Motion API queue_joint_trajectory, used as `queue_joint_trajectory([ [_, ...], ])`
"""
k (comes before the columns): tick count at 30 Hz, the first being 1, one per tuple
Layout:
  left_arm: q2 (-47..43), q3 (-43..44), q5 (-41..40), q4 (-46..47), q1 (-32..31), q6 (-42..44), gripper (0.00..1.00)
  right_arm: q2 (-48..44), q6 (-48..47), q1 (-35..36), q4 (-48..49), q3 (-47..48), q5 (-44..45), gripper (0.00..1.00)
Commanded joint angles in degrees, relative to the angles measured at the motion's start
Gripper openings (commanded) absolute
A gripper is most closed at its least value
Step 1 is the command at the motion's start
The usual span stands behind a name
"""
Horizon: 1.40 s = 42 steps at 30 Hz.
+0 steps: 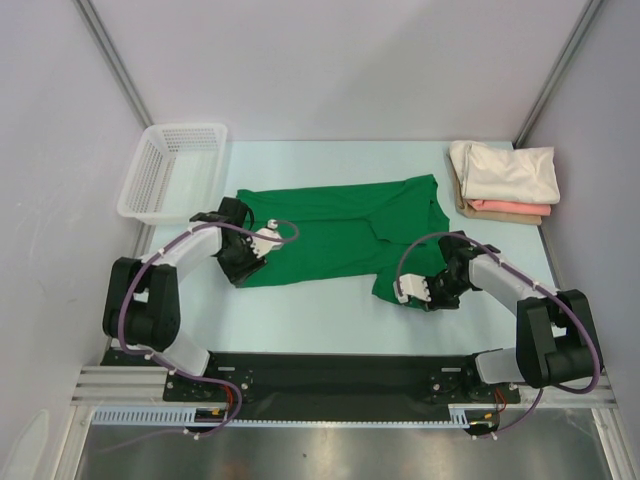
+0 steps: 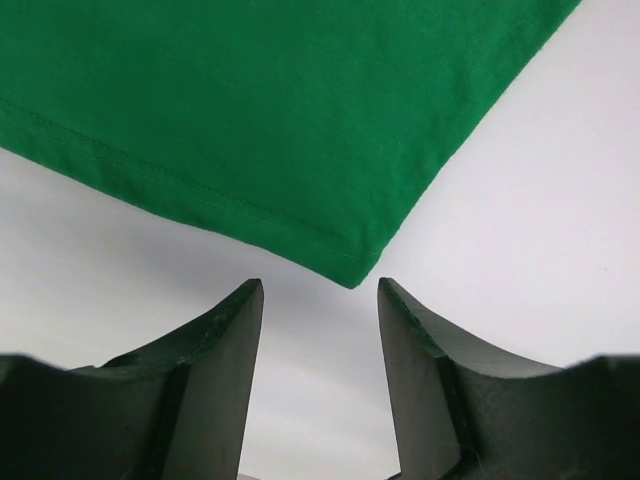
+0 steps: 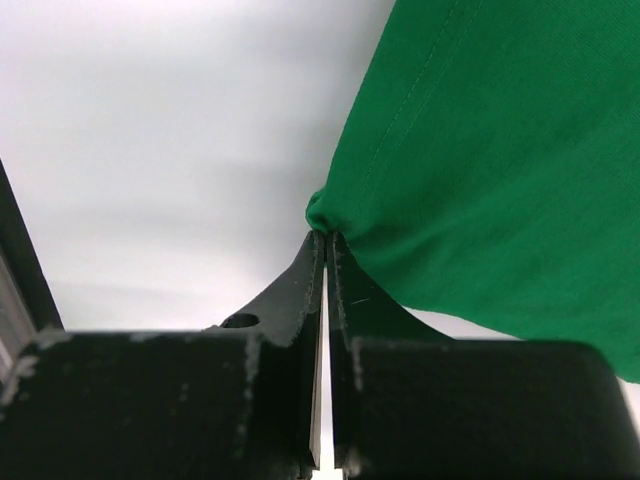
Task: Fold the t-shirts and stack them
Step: Fold the tshirt
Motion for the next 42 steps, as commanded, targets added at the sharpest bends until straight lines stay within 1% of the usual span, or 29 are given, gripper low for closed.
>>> queue_joint_trajectory([
  [1,0.42,1.37,2.59,-0.95,0.17,2.89,0.55,0.45,2.3,0.66,2.05,1.32,-0.29,0.0],
  [6,0.51,-0.47,2.59,-1.13,0.17,3.86,0.54,0.8,2.83,0.67,2.75,0.71,-0.2,0.0],
  [10,2.52,-1.36,2.24,-0.16,0.17,3.95,0.55,1.15,3.54,1.02,3.63,0.0,-0.11,0.0],
  [18,5.43,-3.47,1.54,2.39,0.17,4.3,0.51,2.11,3.71,0.67,4.07,-0.09,0.59,0.0],
  [19,5.95,-3.47,1.45,2.82,0.17,4.3,0.47,2.47,3.71,0.58,3.98,0.0,0.59,0.0],
  [21,7.01,-3.47,1.1,3.44,0.17,3.86,0.41,2.56,3.98,0.49,4.16,0.18,0.59,0.0],
  [22,7.27,-3.3,1.01,3.79,0.17,3.34,0.34,2.64,4.15,0.4,4.42,0.18,0.5,0.0],
  [24,7.8,-2.6,1.18,3.79,0.17,2.81,0.24,2.73,4.85,0.05,4.86,0.88,0.33,0.0],
  [25,8.07,-2.33,1.44,3.53,0.17,2.63,0.15,2.82,6.07,-0.12,4.95,1.23,-0.02,0.0],
  [26,8.16,-2.24,1.62,3.09,0.17,2.54,0.11,3.17,6.7,-0.39,5.04,1.67,-0.2,0.0],
  [28,8.33,-1.63,1.62,1.96,0.17,2.98,0.0,3.43,8.36,-0.74,5.65,2.46,-0.46,0.0],
  [33,7.54,-1.1,1.62,0.54,0.17,3.86,0.0,1.42,12.23,-1.88,7.84,3.34,-1.08,0.0],
  [39,5.78,2.76,2.67,-4.11,0.08,3.86,0.0,-1.92,21.18,-2.85,8.29,11.77,-3.63,0.0],
  [42,5.7,5.57,3.46,-5.95,-0.01,3.51,0.0,-3.33,24.87,-2.85,10.12,15.81,-2.93,0.0],
])
